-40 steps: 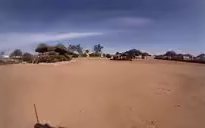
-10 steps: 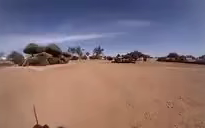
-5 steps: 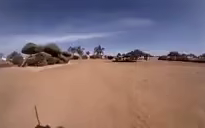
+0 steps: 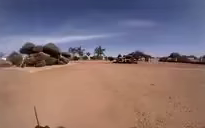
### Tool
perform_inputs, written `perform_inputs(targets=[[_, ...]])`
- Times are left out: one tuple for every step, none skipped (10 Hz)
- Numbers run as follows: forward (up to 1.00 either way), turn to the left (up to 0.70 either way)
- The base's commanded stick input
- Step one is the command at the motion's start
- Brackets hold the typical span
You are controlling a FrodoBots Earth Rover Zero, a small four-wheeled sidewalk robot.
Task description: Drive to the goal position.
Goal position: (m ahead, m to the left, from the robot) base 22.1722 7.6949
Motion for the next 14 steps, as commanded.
perform_inputs(targets=[[0.70,0.19],[0.70,0.24],[0.70,0.14],[0.70,0.03],[0.70,0.00],[0.70,0.00],[0.70,0.00],[0.70,0.00],[0.70,0.00],[0.70,0.00],[0.70,0.00],[0.70,0.00],[0.70,0.00],[0.70,0.00]])
